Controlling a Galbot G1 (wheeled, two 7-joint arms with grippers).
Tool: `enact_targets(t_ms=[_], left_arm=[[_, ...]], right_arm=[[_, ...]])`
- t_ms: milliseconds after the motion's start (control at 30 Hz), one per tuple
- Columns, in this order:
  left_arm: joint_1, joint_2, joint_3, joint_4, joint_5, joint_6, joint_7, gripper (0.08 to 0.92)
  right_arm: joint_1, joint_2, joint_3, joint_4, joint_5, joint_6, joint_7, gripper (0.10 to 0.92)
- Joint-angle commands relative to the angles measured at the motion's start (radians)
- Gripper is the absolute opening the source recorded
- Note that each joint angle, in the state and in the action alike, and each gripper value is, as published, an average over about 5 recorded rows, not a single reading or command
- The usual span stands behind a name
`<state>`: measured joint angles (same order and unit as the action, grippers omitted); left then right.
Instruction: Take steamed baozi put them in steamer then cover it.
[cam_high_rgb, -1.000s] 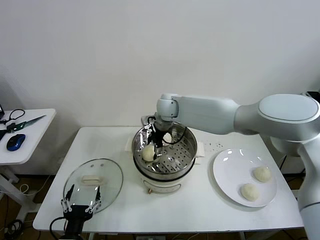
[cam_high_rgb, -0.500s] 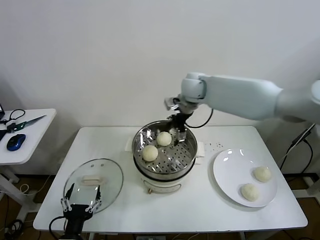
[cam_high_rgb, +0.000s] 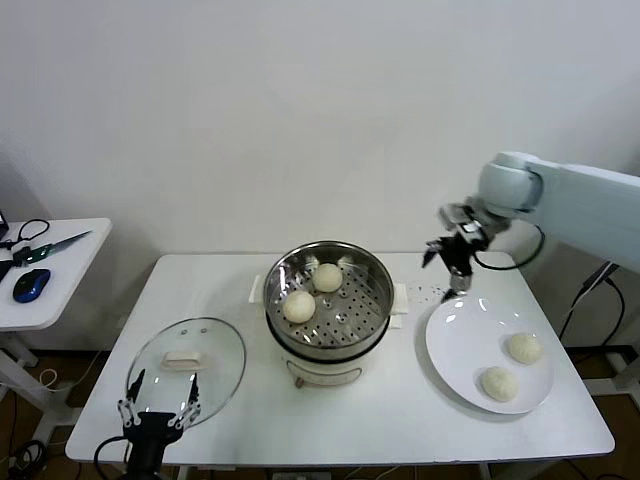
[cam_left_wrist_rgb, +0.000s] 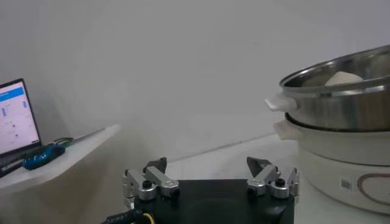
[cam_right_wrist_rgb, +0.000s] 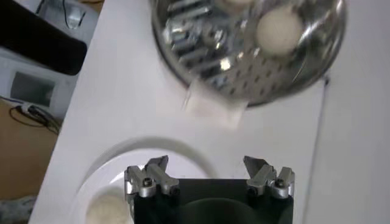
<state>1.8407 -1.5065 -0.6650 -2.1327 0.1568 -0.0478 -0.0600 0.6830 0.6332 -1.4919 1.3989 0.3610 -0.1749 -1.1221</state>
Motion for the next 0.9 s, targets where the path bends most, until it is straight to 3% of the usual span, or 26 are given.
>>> enact_targets(t_ms=[33, 400, 900], left_arm=[[0.003, -0.006, 0.0, -0.003, 0.011, 0.003, 0.0, 0.823], [0.009, -0.02, -0.002, 0.004, 0.03, 0.004, -0.001, 0.823], [0.004, -0.021, -0.013, 0.027, 0.029, 0.003, -0.002, 0.823]], right_arm=[[-0.256, -0.23, 0.132, 0.021, -0.203, 0.03, -0.012, 0.823], [-0.511, -0.197, 0.313, -0.052, -0.31, 0.049, -0.012, 0.823], [-0.573, -0.114, 0.323, -0.106, -0.324, 0.051, -0.016, 0.823]])
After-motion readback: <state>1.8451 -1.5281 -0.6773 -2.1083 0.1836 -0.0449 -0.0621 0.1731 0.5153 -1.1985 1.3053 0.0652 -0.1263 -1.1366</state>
